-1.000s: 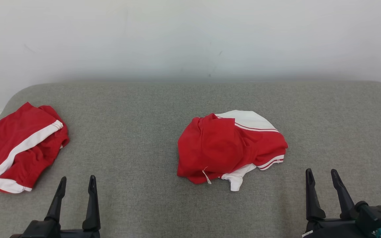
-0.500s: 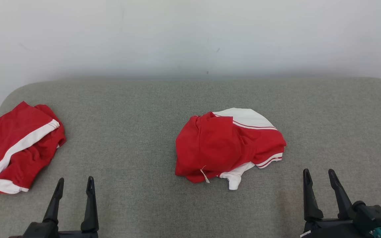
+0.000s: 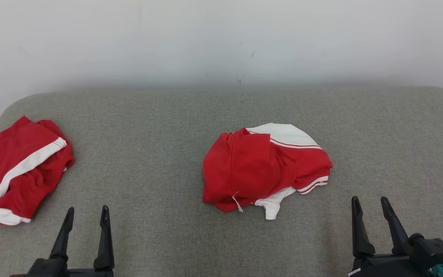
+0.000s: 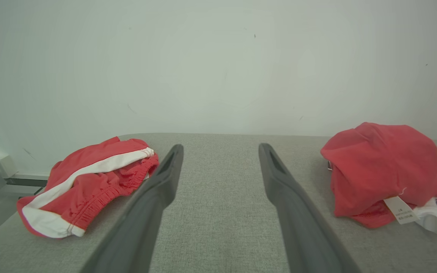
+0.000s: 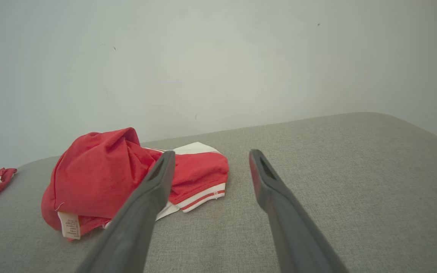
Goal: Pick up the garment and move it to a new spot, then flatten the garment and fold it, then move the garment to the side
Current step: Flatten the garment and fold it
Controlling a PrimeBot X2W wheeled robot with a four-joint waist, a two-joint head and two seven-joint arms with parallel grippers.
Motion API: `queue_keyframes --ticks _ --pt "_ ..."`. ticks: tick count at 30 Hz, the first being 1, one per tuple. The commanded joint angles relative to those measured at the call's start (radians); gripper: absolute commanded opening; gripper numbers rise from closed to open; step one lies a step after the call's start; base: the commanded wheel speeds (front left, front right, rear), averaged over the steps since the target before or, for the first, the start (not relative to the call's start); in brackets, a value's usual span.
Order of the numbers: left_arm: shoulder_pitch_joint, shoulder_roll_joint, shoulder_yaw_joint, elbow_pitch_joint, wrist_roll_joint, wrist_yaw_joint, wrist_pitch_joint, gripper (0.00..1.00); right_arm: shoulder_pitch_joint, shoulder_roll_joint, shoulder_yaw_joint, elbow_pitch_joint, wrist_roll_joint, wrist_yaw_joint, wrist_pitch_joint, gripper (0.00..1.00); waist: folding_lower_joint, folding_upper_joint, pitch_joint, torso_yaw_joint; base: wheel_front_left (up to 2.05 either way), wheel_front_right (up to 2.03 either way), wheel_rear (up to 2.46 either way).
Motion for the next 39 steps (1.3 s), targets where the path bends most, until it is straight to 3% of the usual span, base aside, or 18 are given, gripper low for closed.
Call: queue_keyframes --ticks 1,32,39 --pt "-0.004 -0.002 0.004 0.002 0.001 0.001 -0.003 1.0 -0.001 -0.002 0.0 0.001 0.0 -0.002 -0.001 1.0 0.0 0.0 0.001 0.0 0.0 0.0 0.0" --pt "0.002 -0.02 0.013 0.009 0.017 -0.008 -0.003 1.0 -0.005 -0.002 0.007 0.012 -0.008 -0.002 -0.001 1.0 0.0 0.0 0.0 -0.007 0.0 0.0 0.0" --pt "-0.061 -0.023 -0.052 0.026 0.02 -0.013 -0.003 1.0 -0.016 -0.002 0.017 0.014 -0.009 -0.002 -0.001 1.0 0.0 0.0 0.013 -0.03 0.0 0.0 0.0"
